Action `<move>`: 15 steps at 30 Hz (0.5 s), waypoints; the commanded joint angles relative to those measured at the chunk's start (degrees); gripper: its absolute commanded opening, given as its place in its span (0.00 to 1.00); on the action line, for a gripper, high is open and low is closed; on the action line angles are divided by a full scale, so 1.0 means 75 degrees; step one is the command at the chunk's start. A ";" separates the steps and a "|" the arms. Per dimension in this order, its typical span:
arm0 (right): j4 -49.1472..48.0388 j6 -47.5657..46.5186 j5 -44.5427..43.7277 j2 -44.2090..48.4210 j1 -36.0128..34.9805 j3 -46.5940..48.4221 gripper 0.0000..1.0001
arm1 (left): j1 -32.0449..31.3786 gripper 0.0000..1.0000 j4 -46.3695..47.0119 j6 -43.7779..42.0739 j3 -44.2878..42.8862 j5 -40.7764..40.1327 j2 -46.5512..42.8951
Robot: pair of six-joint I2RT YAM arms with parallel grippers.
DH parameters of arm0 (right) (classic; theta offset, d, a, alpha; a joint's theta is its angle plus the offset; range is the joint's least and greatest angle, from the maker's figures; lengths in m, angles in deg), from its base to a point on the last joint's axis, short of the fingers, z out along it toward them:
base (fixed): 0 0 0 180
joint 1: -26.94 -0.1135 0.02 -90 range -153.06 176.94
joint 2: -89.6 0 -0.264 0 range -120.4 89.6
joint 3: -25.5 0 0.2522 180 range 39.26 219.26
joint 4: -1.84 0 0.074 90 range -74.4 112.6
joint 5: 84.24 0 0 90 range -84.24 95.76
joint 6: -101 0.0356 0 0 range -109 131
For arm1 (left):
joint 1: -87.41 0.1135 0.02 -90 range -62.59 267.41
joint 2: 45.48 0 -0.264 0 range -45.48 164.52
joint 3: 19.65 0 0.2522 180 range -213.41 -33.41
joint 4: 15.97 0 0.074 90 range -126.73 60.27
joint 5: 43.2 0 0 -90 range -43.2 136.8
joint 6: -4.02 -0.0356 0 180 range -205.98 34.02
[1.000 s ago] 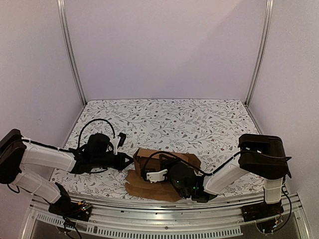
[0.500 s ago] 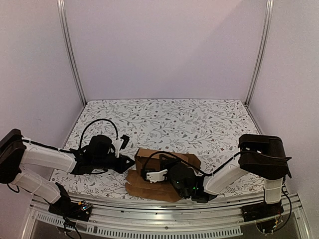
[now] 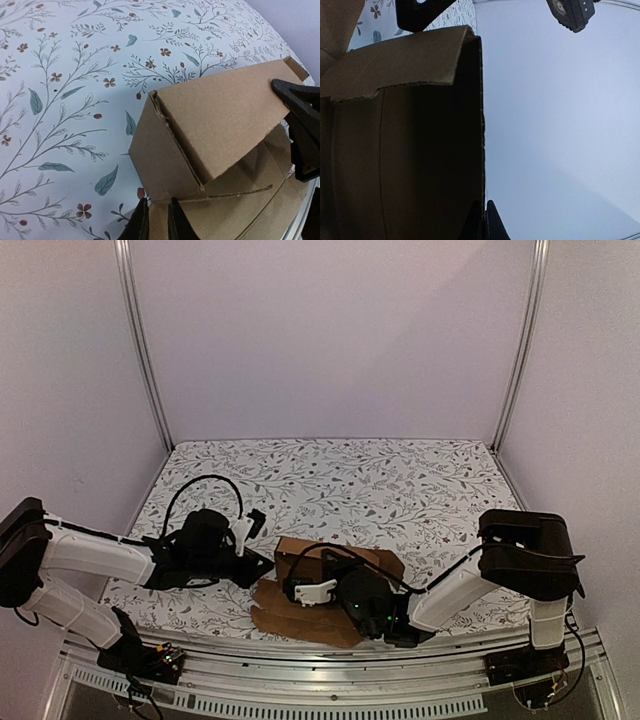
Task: Fold the paper box
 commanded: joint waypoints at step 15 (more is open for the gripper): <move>0.0137 0.0124 -0.0172 -0.0143 -0.0160 -0.0055 0.00 | -0.0332 0.20 0.0140 -0.0227 -0.0443 0.0017 0.0547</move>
